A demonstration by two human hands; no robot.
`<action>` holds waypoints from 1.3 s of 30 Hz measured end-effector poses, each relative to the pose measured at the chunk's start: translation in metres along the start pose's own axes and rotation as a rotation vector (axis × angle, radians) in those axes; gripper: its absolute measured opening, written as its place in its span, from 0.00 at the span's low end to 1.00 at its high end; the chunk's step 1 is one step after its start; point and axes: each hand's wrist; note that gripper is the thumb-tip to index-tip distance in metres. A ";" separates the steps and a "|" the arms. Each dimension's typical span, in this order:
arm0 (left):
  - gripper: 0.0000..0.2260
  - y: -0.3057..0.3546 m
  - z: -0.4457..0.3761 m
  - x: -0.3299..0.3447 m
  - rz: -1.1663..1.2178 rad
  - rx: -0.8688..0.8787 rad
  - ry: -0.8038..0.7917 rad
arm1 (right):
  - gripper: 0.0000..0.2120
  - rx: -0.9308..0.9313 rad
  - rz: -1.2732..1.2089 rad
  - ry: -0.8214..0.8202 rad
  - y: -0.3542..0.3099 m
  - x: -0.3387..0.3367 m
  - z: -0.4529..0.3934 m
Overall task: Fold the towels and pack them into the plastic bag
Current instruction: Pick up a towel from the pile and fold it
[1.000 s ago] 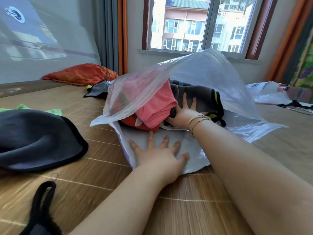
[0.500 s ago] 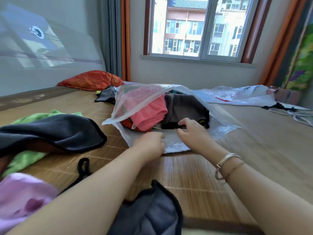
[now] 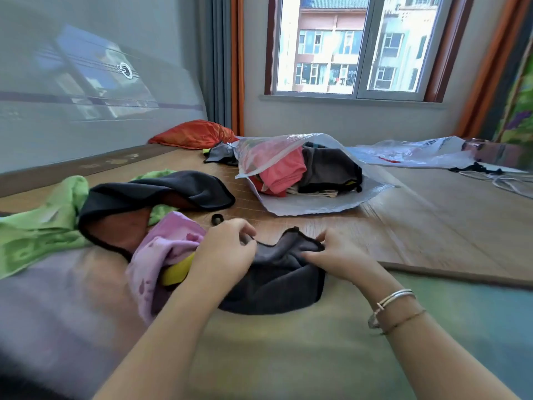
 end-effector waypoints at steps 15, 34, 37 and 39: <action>0.14 -0.039 0.011 0.006 -0.240 -0.159 0.050 | 0.06 0.134 -1.081 0.118 0.046 -0.009 0.020; 0.12 -0.068 0.012 -0.052 -0.123 -0.272 -0.045 | 0.17 -0.386 -0.175 0.215 -0.046 0.031 0.034; 0.05 -0.055 0.012 -0.054 -0.079 -0.151 0.117 | 0.13 -0.298 -0.354 0.280 -0.046 0.026 0.030; 0.03 -0.041 0.006 -0.051 0.050 -0.019 0.250 | 0.11 -0.192 -0.557 0.305 -0.040 0.022 0.024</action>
Point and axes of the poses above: each hand's wrist, its own z-axis away from the middle knuckle, its own x-axis out of the palm, y = z × x, and after that the axes turned 13 degrees about z, right-handed
